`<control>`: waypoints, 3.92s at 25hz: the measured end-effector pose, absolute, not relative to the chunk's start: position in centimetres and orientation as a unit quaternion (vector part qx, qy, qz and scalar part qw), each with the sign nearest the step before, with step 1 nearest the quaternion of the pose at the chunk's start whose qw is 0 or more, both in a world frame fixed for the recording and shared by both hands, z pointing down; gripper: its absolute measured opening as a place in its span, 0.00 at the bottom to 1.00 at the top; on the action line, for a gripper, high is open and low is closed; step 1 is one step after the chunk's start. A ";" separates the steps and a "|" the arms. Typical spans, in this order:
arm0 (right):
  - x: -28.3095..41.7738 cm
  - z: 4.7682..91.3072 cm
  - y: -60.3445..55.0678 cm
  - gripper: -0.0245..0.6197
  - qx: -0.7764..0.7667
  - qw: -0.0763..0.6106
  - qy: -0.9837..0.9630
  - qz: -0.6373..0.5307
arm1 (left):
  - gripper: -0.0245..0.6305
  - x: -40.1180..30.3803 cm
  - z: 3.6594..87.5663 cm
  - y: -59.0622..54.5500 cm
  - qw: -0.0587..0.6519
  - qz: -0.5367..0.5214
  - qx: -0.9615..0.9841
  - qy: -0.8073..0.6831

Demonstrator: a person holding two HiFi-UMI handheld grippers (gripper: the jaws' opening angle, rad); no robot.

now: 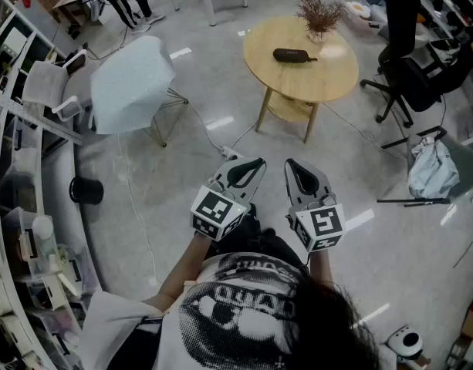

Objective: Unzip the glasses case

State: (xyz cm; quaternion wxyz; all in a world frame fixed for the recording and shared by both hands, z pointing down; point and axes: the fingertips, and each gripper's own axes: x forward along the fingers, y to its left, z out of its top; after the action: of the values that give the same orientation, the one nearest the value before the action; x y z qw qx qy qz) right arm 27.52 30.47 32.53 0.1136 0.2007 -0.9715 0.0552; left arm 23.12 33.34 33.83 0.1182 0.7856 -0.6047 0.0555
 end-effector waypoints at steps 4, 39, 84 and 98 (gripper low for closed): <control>26.1 32.2 29.8 0.04 0.202 0.107 -0.972 0.051 | 0.07 21.8 33.8 32.7 0.118 0.057 0.787 -0.603; 17.6 37.1 16.8 0.04 0.232 0.146 -0.957 0.090 | 0.07 10.2 37.4 21.6 0.140 0.064 0.780 -0.607; 10.1 42.6 -8.1 0.04 0.204 0.171 -0.957 0.117 | 0.07 0.9 37.6 -3.1 0.135 0.139 0.766 -0.613; 7.8 48.2 -13.3 0.14 0.175 0.272 -0.946 0.030 | 0.07 -2.4 41.2 -9.2 0.151 0.174 0.799 -0.556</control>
State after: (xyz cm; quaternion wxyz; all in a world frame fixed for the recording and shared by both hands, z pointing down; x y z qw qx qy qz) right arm 7.75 -13.28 48.17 0.2723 0.1750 -0.9457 0.0298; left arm -2.36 -9.22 41.21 0.1512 0.7985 -0.5560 0.1744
